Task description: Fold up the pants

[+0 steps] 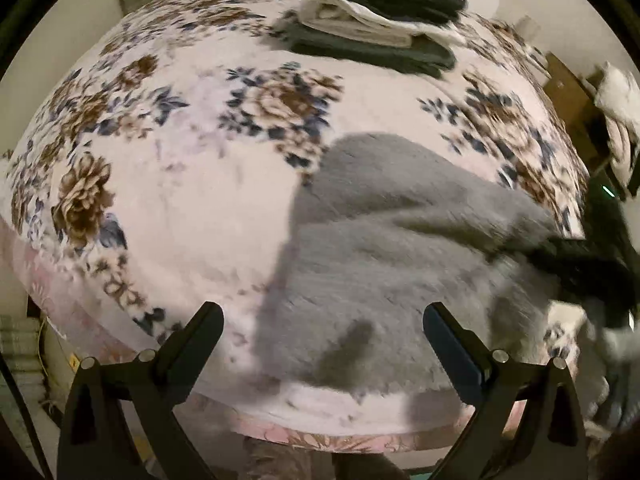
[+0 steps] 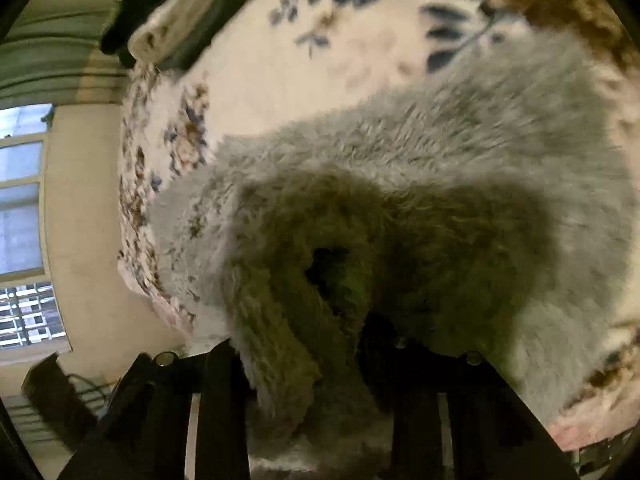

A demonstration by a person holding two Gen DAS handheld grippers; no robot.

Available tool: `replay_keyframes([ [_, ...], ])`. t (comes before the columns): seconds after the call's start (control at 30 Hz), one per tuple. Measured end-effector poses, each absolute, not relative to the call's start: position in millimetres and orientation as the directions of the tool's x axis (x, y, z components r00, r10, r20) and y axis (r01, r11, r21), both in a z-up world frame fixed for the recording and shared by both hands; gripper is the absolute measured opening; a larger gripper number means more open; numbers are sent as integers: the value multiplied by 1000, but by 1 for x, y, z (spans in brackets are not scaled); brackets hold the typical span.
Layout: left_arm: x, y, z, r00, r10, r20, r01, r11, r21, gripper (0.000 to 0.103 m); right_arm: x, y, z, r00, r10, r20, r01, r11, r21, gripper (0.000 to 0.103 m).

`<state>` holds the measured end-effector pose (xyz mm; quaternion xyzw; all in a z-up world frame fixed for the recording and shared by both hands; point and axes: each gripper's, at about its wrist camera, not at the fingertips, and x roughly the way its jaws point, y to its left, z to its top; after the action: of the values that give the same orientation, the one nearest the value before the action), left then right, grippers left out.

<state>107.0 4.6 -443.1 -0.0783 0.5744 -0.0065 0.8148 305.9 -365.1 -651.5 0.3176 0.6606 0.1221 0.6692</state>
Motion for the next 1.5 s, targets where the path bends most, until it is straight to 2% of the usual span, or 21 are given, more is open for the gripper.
replay_keyframes([
  [0.23, 133, 2, -440, 340, -178, -923, -102, 969, -224, 102, 277, -451, -589, 258, 536, -804, 329, 734, 595, 31],
  [0.4, 166, -29, -450, 317, -256, -913, -60, 955, -289, 102, 267, -515, -611, 252, 469, -847, 435, 726, 532, 31],
  [0.43, 173, -35, -453, 305, -276, -911, -49, 951, -305, 102, 267, -523, -622, 234, 472, -850, 462, 715, 525, 36],
  [0.47, 183, -43, -459, 287, -303, -909, -35, 945, -326, 102, 265, -531, -637, 206, 475, -856, 501, 700, 509, 47],
  [0.53, 202, -56, -473, 253, -347, -903, -19, 931, -364, 102, 261, -537, -659, 139, 492, -859, 549, 684, 481, 62],
  [0.6, 223, -64, -490, 205, -395, -896, -22, 913, -407, 102, 257, -542, -661, 153, 518, -842, 568, 650, 504, 63],
  [0.67, 240, -71, -505, 164, -450, -878, -17, 888, -459, 102, 247, -542, -655, 191, 542, -819, 572, 616, 541, 77],
  [0.77, 256, -77, -521, 127, -474, -872, -9, 878, -478, 102, 235, -530, -654, 189, 585, -789, 557, 598, 577, 78],
  [0.8, 260, -78, -523, 121, -483, -867, 0, 874, -486, 95, 231, -523, -658, 168, 595, -786, 545, 609, 577, 78],
  [0.83, 263, -79, -525, 114, -504, -856, 8, 862, -506, 78, 227, -517, -663, 140, 590, -795, 532, 633, 563, 78],
  [0.87, 267, -78, -526, 110, -512, -852, 6, 857, -515, 72, 224, -510, -670, 98, 572, -815, 532, 662, 528, 68],
  [0.93, 275, -74, -529, 100, -532, -841, -13, 844, -536, 67, 211, -509, -688, 44, 565, -824, 571, 663, 485, 51],
  [1.03, 290, -69, -541, 80, -555, -828, -63, 826, -560, 67, 195, -518, -707, 11, 550, -835, 626, 647, 434, 51],
  [1.1, 295, -68, -546, 69, -557, -828, -87, 823, -561, 67, 194, -515, -706, 10, 586, -810, 622, 631, 464, 55],
  [1.17, 297, -70, -541, 64, -564, -823, -79, 819, -568, 67, 199, -512, -692, 54, 611, -790, 603, 611, 513, 68],
  [1.2, 295, -70, -535, 61, -562, -825, -69, 822, -566, 68, 200, -513, -681, 91, 613, -785, 592, 600, 538, 70],
  [1.3, 290, -68, -523, 54, -589, -806, -56, 804, -591, 75, 204, -521, -656, 191, 591, -784, 567, 585, 579, 72],
  [1.4, 290, -66, -521, 64, -598, -799, -53, 797, -601, 76, 225, -530, -644, 260, 529, -808, 541, 613, 576, 74],
  [1.5, 296, -70, -529, 57, -593, -803, -55, 801, -596, 76, 269, -542, -656, 285, 501, -817, 542, 618, 569, 74],
])
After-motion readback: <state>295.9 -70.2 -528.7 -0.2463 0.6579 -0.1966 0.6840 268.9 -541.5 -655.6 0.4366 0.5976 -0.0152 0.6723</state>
